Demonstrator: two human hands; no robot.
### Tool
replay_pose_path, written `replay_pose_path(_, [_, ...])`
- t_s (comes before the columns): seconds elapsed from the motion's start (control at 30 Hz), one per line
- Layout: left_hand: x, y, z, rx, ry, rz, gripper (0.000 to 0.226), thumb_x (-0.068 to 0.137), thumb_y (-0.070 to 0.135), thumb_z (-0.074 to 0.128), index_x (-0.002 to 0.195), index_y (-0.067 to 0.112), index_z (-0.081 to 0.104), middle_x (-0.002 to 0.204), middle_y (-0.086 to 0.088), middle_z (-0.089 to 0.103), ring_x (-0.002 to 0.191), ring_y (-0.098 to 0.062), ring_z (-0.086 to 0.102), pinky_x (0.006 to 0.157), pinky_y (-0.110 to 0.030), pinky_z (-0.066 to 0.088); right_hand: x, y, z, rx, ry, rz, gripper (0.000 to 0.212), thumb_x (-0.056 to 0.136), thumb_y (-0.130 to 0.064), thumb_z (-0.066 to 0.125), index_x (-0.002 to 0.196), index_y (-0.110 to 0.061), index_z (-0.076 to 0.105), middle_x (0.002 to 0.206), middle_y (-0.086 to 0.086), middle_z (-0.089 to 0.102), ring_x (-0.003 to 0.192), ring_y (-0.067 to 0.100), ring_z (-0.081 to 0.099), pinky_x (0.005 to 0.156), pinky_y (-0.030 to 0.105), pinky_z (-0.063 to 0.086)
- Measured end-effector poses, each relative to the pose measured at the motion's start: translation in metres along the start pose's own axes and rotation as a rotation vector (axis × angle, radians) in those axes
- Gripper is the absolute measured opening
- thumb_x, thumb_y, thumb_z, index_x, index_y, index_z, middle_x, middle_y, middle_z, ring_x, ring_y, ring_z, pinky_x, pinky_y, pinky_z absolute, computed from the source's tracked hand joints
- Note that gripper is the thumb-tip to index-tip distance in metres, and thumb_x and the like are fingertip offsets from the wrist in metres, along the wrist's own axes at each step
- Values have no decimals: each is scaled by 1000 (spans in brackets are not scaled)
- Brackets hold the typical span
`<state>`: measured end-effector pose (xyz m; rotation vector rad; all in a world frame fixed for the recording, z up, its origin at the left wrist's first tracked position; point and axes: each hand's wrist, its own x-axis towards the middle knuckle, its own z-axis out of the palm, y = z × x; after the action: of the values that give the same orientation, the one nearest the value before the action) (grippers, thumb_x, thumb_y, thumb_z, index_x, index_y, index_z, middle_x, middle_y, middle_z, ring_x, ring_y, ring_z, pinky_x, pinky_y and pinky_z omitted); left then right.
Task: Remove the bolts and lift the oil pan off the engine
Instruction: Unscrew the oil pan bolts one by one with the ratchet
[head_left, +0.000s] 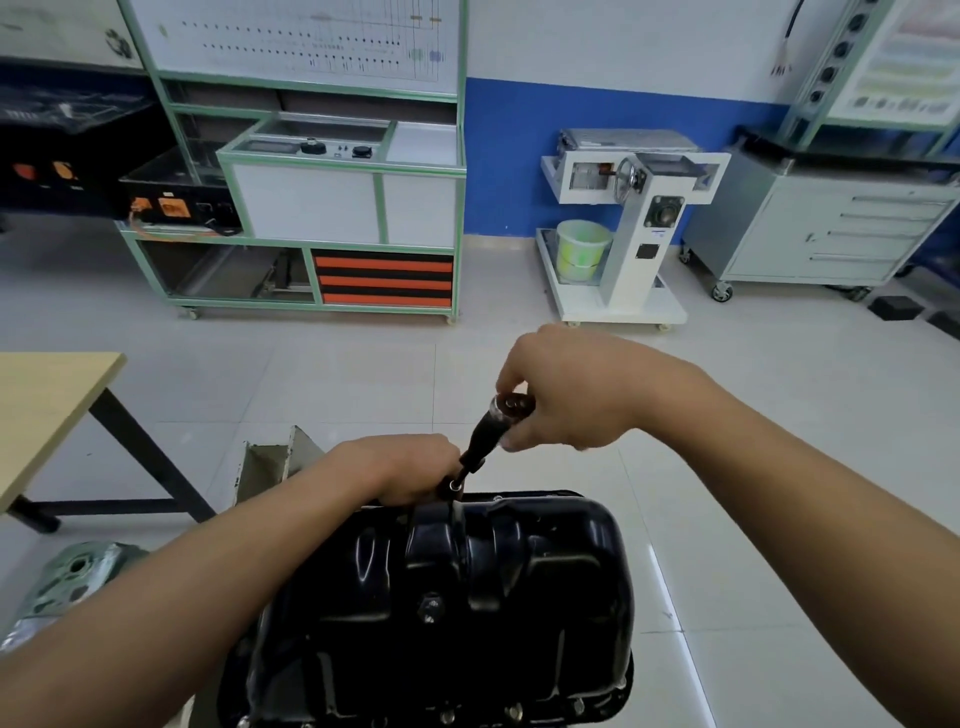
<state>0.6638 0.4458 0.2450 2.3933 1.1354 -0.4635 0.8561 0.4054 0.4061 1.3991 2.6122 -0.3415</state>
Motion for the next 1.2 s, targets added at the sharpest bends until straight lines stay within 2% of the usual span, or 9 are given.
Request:
replay_pose_path(0.07, [0, -1, 1, 12, 7, -8, 17, 95, 7, 52, 108, 5, 63, 110, -15, 64, 101, -37, 62, 93, -49, 50, 0, -4, 6, 228, -86, 58, 35, 92, -43, 64, 81, -11, 71, 66, 1, 74, 42, 6, 52, 46, 22, 46])
replay_pose_path(0.2, [0, -3, 2, -6, 17, -10, 17, 95, 10, 54, 108, 8, 65, 106, -13, 64, 96, -35, 62, 89, -48, 52, 1, -13, 20, 510, -36, 220, 46, 97, -40, 58, 59, -15, 49, 53, 2, 68, 38, 4, 44, 45, 21, 35])
replay_pose_path(0.37, [1, -8, 6, -99, 71, -24, 13, 92, 9, 54, 85, 13, 64, 76, -3, 56, 70, -25, 46, 70, -36, 44, 1, -18, 18, 417, -44, 234, 30, 93, -30, 61, 74, -7, 67, 59, 2, 72, 38, 4, 48, 38, 14, 37])
replay_pose_path(0.53, [-2, -7, 4, -131, 72, -44, 35, 82, -3, 49, 67, 27, 54, 71, 5, 54, 61, -12, 43, 60, -26, 37, -6, -20, 11, 45, -19, 120, 9, 87, -28, 72, 88, -21, 67, 80, -6, 72, 73, 15, 62, 61, 29, 47])
replay_pose_path(0.7, [-2, -10, 5, -150, 101, -19, 33, 88, 4, 60, 72, 33, 55, 69, 17, 53, 61, -2, 45, 58, -17, 36, -8, -10, 15, -258, 144, 6, 38, 89, -11, 64, 117, -37, 68, 90, -5, 51, 87, 25, 53, 54, 27, 30])
replay_pose_path(0.8, [0, -7, 3, -95, 78, 33, 20, 91, 2, 58, 90, 20, 66, 77, 14, 54, 66, -11, 47, 60, -20, 37, -5, 3, 24, -251, 211, -112, 51, 83, 5, 53, 114, -31, 70, 108, -7, 65, 95, 20, 50, 66, 31, 39])
replay_pose_path(0.9, [1, -6, 3, -94, 75, 64, 6, 93, 9, 60, 90, 11, 65, 69, 12, 50, 60, -10, 41, 52, -13, 32, -1, 15, 32, -189, 294, -208, 47, 83, 9, 55, 110, -24, 75, 118, -10, 68, 96, 21, 49, 72, 36, 44])
replay_pose_path(1.03, [1, -5, 4, -97, 38, 66, 3, 89, 8, 60, 87, 10, 61, 71, 6, 50, 63, -16, 40, 58, -26, 36, 1, 30, 36, -60, 353, -215, 44, 77, 12, 59, 103, -19, 78, 111, -8, 72, 95, 28, 54, 75, 43, 49])
replay_pose_path(1.2, [3, -8, 5, -69, 23, 48, 16, 86, 7, 56, 76, 20, 52, 68, 9, 47, 65, -18, 39, 63, -33, 37, 0, 37, 38, 22, 384, -75, 44, 74, 4, 57, 98, -26, 77, 103, -15, 71, 94, 13, 52, 74, 37, 49])
